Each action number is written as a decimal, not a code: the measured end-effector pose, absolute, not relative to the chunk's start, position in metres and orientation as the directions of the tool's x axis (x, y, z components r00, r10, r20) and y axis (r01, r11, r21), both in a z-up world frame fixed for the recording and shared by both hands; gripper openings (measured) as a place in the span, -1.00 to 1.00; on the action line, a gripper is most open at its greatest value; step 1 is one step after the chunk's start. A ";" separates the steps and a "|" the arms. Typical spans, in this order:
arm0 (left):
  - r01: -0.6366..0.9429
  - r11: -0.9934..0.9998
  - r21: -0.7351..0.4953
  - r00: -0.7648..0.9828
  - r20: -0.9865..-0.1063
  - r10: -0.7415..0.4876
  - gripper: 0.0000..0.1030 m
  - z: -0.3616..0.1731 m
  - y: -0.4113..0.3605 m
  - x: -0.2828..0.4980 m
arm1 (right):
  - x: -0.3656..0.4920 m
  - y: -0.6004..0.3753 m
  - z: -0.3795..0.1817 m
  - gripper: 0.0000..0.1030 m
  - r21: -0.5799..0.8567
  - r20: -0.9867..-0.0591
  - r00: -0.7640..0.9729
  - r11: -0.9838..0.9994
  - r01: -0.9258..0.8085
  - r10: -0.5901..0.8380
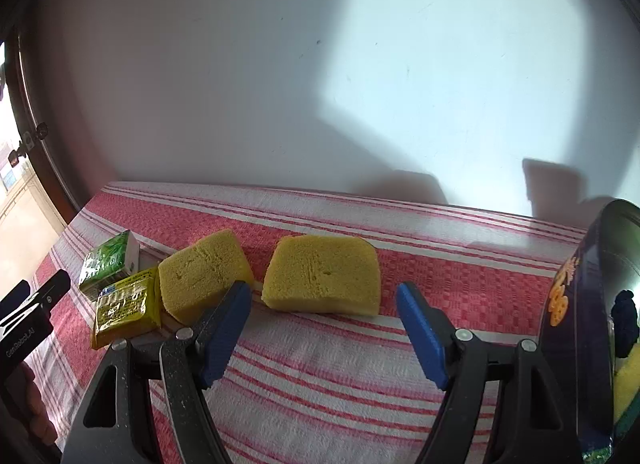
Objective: Organize objects
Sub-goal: 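Grasp the green tissue pack with the left tool while the right tool grasps a yellow sponge, then lift the tissue pack and yellow sponge and carry them toward the tin, then open both tools to drop the tissue pack and sponge into the tin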
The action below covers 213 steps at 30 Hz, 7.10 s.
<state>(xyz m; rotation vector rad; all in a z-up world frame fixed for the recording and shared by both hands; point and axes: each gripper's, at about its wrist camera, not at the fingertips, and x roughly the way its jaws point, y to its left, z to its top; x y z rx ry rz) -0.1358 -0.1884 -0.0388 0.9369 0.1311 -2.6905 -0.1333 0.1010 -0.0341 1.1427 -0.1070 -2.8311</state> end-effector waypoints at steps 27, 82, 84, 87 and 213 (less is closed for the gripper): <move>0.303 -0.953 -0.006 -0.628 -0.753 -0.196 0.84 -0.057 -0.161 -0.224 | -0.081 0.113 -0.028 0.33 0.147 -0.651 -0.746 -0.987 0.058 -0.141; 0.228 -0.973 0.047 -0.864 -0.451 -0.224 0.49 -0.015 -0.079 -0.042 | 0.074 0.168 0.025 0.34 0.036 -0.373 -0.927 -0.999 0.020 -0.032; 0.223 -0.974 0.045 -0.865 -0.451 -0.219 0.49 -0.015 -0.075 -0.038 | 0.078 0.172 0.026 0.34 0.035 -0.374 -0.927 -0.999 0.016 -0.028; 0.211 -0.977 0.040 -0.865 -0.458 -0.206 0.49 -0.015 -0.070 -0.034 | 0.084 0.181 0.028 0.34 0.031 -0.376 -0.926 -0.999 0.012 -0.023; -0.240 -0.965 0.104 -0.878 -0.447 0.170 0.99 0.003 0.200 -0.002 | 0.106 0.413 0.033 0.49 0.067 -0.295 -0.931 -0.968 -0.243 0.214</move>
